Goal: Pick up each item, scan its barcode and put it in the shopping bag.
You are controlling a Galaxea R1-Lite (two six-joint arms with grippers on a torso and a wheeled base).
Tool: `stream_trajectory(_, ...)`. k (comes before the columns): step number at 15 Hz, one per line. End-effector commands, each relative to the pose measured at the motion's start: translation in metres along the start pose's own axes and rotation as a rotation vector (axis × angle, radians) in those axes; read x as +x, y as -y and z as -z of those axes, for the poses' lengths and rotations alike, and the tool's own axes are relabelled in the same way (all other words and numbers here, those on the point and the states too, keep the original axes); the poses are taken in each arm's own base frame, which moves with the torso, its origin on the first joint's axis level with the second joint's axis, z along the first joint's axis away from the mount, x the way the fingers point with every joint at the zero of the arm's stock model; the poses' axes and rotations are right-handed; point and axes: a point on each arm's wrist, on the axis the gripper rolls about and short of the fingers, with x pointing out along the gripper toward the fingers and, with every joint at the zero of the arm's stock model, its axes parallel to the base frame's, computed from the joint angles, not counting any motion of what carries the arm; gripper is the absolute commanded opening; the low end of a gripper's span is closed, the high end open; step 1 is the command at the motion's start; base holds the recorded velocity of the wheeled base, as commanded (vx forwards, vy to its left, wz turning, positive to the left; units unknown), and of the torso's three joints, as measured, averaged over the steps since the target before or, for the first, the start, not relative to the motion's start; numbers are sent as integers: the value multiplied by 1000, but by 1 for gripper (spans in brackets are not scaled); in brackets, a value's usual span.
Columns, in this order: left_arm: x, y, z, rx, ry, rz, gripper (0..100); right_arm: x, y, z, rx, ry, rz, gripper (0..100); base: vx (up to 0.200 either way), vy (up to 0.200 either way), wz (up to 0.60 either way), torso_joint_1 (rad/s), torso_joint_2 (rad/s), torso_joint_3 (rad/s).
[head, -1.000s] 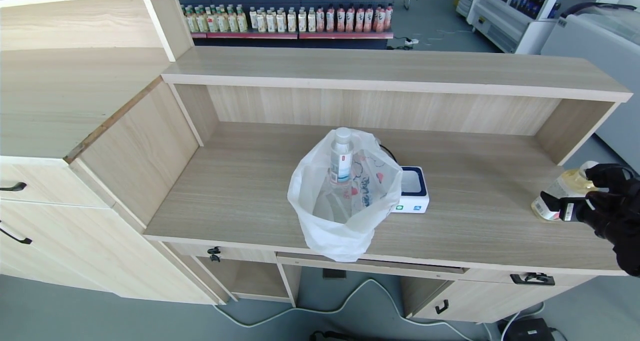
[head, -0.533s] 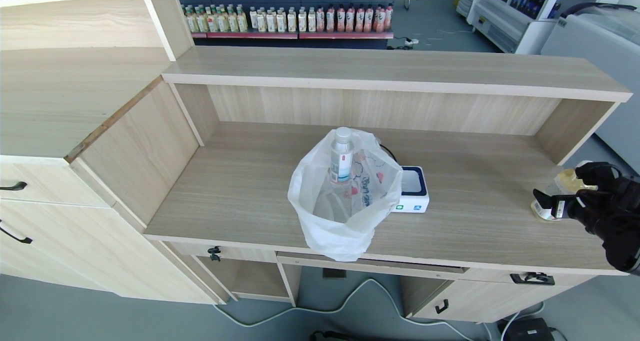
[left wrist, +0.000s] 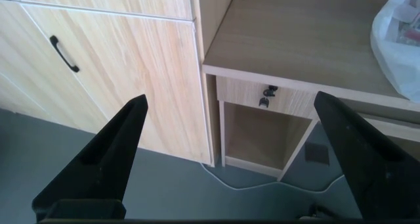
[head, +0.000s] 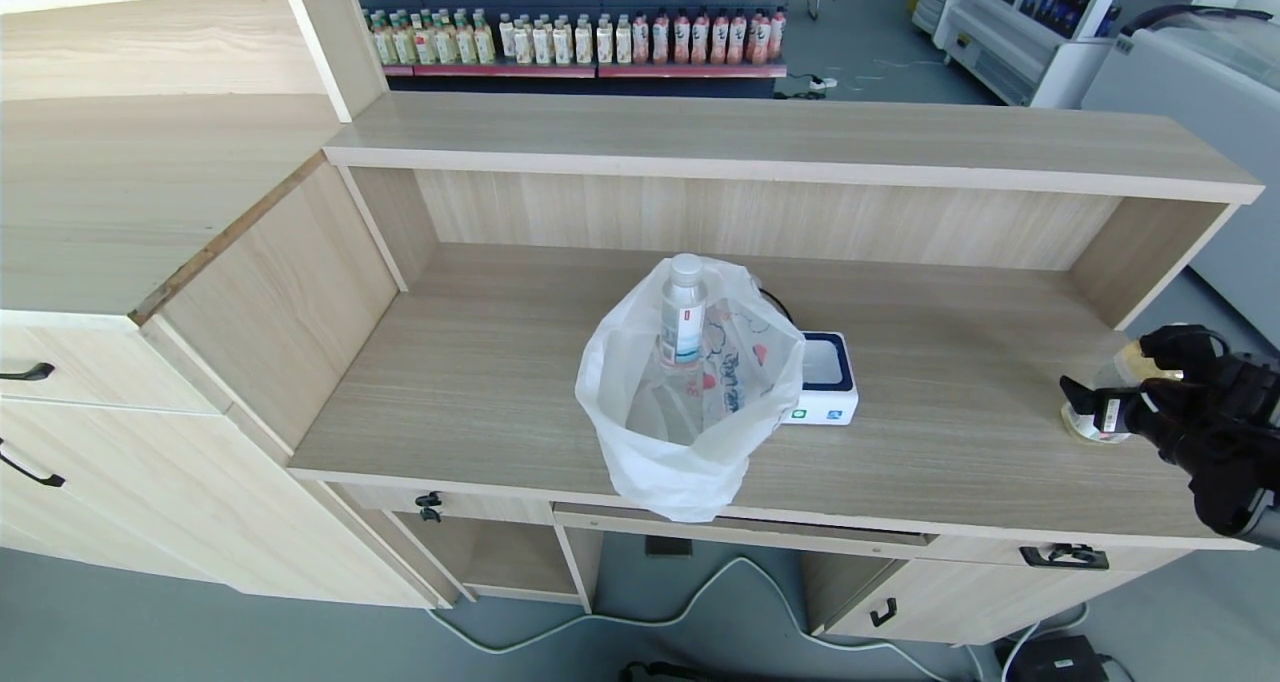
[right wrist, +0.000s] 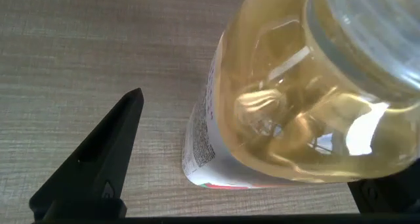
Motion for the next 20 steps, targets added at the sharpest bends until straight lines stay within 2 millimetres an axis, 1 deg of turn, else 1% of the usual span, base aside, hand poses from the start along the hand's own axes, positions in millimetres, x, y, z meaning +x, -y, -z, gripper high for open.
stream_trajectory(1,0,0,0,-1,1,0,100,8,-3,3,-1,8,-8,100,0,0,0,0,0,0)
stream_trajectory(5,0,0,0,0,1,0,100,14,-5,6,1,10,-13,100,0,0,0,0,0,0)
stream_trajectory(6,0,0,0,-1,1,1,100,15,-6,6,1,12,-14,0,0,0,0,0,0,0)
stream_trajectory(8,0,0,0,0,1,0,100,15,-5,5,1,13,-11,0,0,0,0,0,0,0)
stream_trajectory(11,0,0,0,0,1,0,100,18,-2,-2,-4,29,42,0,0,0,0,0,0,0)
stream_trajectory(13,0,0,0,0,1,0,100,18,0,-7,-3,44,47,0,0,0,0,0,0,0)
stream_trajectory(17,0,0,0,0,1,0,100,8,2,-29,25,78,50,0,0,0,0,0,0,0)
stream_trajectory(19,0,0,0,0,1,0,100,-23,-5,-85,142,58,-4,0,0,0,0,0,0,0)
stream_trajectory(20,0,0,0,-1,1,0,100,-38,-8,-106,209,32,-40,0,0,0,0,0,0,0)
